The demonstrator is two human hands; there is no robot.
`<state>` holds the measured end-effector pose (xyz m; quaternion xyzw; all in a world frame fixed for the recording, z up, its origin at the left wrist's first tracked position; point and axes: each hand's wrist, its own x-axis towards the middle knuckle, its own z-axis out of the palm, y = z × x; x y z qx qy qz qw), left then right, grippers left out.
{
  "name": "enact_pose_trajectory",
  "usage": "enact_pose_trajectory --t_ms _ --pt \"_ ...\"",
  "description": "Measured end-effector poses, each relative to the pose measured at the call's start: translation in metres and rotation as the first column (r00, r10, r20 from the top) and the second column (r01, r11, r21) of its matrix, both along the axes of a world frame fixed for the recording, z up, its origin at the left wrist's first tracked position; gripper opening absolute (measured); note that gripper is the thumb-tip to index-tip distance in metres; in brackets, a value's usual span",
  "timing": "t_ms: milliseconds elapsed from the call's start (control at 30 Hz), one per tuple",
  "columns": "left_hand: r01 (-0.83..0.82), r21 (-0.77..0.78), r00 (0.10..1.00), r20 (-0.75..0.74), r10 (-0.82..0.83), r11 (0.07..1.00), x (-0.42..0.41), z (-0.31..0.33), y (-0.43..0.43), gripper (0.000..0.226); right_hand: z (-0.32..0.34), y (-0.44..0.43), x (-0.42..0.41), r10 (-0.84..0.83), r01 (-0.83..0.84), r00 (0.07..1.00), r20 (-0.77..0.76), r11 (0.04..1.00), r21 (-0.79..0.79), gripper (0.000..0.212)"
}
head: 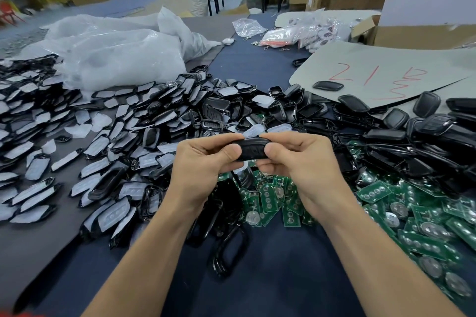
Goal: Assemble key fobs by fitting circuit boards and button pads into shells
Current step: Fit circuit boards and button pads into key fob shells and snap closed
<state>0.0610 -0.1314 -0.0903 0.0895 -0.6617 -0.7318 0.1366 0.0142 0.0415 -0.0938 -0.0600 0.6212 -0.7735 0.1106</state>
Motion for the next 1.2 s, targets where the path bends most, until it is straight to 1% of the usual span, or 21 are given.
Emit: enact_pose_trajectory --t_ms 67,133,200,267,367,433,467,567,633,667,700,767,800,900,967,1100,1200 --pt "0.047 0.019 0.999 0.006 -0.047 0.999 0.0 0.0 0.0 0.019 0.001 0.001 0.0 -0.023 0.024 0.999 -0.03 0.999 0.024 0.02" --pt "0.068 0.012 0.998 0.012 -0.068 0.998 0.0 -0.001 0.001 0.024 0.0 0.002 0.0 -0.082 0.107 0.987 -0.141 0.978 0.179 0.026" --pt "0.062 -0.007 0.998 0.011 -0.062 0.998 0.0 -0.002 0.002 0.033 -0.002 0.003 0.001 -0.112 0.193 0.96 -0.256 0.927 0.321 0.028" --pt "0.059 -0.012 0.998 0.005 -0.059 0.998 0.001 -0.002 0.002 0.036 -0.004 0.002 0.002 -0.113 0.233 0.941 -0.318 0.9 0.369 0.027" --pt "0.066 -0.01 0.998 -0.006 -0.066 0.998 0.001 -0.003 0.002 0.036 -0.005 0.0 0.005 -0.118 0.265 0.922 -0.368 0.885 0.382 0.024" --pt "0.072 -0.006 0.997 -0.008 -0.072 0.997 0.0 -0.004 0.002 0.037 -0.005 -0.001 0.005 -0.123 0.261 0.923 -0.365 0.897 0.357 0.025" --pt "0.088 0.0 0.996 -0.011 -0.088 0.996 0.001 -0.004 0.001 0.038 -0.005 -0.001 0.004 -0.125 0.239 0.934 -0.335 0.914 0.327 0.025" --pt "0.182 0.005 0.983 -0.025 -0.182 0.983 0.002 -0.003 -0.001 0.045 -0.005 0.0 0.0 -0.118 0.157 0.977 -0.175 0.961 0.23 0.022" --pt "0.189 -0.014 0.982 -0.023 -0.189 0.982 0.003 -0.002 -0.001 0.046 -0.004 0.001 -0.002 -0.09 0.113 0.989 -0.115 0.971 0.212 0.017" --pt "0.177 -0.016 0.984 -0.015 -0.177 0.984 0.003 -0.002 -0.001 0.045 -0.005 0.001 -0.002 -0.078 0.106 0.989 -0.123 0.965 0.239 0.017" --pt "0.169 -0.01 0.986 -0.003 -0.169 0.986 0.003 -0.003 0.0 0.042 -0.005 0.002 -0.002 -0.073 0.123 0.983 -0.17 0.944 0.305 0.02" --pt "0.171 0.001 0.985 0.028 -0.171 0.985 0.002 -0.004 0.002 0.036 -0.004 0.003 0.0 -0.027 0.173 0.949 -0.313 0.876 0.45 0.03" --pt "0.171 0.003 0.984 0.041 -0.171 0.985 0.002 -0.004 0.003 0.035 -0.002 0.004 0.001 0.02 0.164 0.936 -0.352 0.86 0.483 0.034" --pt "0.178 0.009 0.982 0.058 -0.178 0.984 0.002 -0.005 0.002 0.031 0.001 0.009 -0.002 0.145 0.067 0.922 -0.358 0.853 0.517 0.042" --pt "0.197 0.019 0.978 0.067 -0.198 0.98 0.002 -0.004 0.001 0.03 0.001 0.012 -0.005 0.167 0.046 0.921 -0.351 0.85 0.525 0.045" --pt "0.224 0.022 0.971 0.076 -0.225 0.974 0.003 -0.003 -0.001 0.033 -0.001 0.014 -0.008 0.169 -0.044 0.947 -0.275 0.911 0.41 0.042" --pt "0.238 0.035 0.967 0.087 -0.24 0.971 0.003 -0.002 -0.002 0.038 -0.001 0.014 -0.009 0.155 -0.039 0.95 -0.27 0.919 0.391 0.041"
